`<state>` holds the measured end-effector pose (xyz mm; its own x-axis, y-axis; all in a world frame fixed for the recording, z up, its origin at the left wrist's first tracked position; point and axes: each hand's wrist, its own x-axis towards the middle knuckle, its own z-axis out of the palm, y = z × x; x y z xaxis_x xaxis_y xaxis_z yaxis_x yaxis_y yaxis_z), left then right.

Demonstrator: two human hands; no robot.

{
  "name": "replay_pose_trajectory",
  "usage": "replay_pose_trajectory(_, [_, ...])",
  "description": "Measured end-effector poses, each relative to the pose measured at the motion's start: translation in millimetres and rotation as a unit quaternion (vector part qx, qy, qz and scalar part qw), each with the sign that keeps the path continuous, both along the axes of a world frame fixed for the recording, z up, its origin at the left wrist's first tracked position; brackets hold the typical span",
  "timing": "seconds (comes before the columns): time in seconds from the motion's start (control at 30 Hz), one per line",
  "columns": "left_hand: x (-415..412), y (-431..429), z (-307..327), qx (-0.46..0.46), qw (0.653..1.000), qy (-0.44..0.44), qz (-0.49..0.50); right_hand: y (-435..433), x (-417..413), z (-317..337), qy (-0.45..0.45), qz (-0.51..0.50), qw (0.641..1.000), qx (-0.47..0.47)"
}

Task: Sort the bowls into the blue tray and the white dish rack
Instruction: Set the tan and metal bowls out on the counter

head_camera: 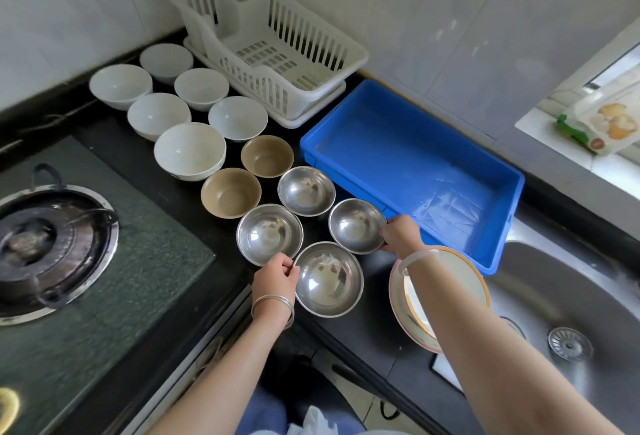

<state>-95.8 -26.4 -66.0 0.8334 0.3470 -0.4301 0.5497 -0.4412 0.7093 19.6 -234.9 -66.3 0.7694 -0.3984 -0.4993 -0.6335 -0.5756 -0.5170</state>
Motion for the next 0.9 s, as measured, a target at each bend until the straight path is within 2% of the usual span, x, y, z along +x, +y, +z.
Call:
replay_pose_trajectory(0.23, [-10.9,1.6,-3.4,-0.051,0.998,0.026,0.018,1.4,0.2,-8.2,0.021,-0.057,0.994,0.096])
replay_pose_trajectory(0.4, [-13.4,3.1,-6.4,-0.162,0.980,0.108,0.052,1.2,0.6,-11.2,0.024,-0.076,0.991,0.104])
replay_pose_trajectory(0.53, [-8.1,2.8,-8.3,-0.228,0.960,0.119,0.109,0.6,1.8,-9.2,0.022,-0.087,0.989,0.118])
replay_pose_trajectory(0.9, [-3.4,4.2,-12.1,-0.229,0.959,0.104,0.134,4.0,1.0,-0.9,0.032,-0.114,0.980,0.160])
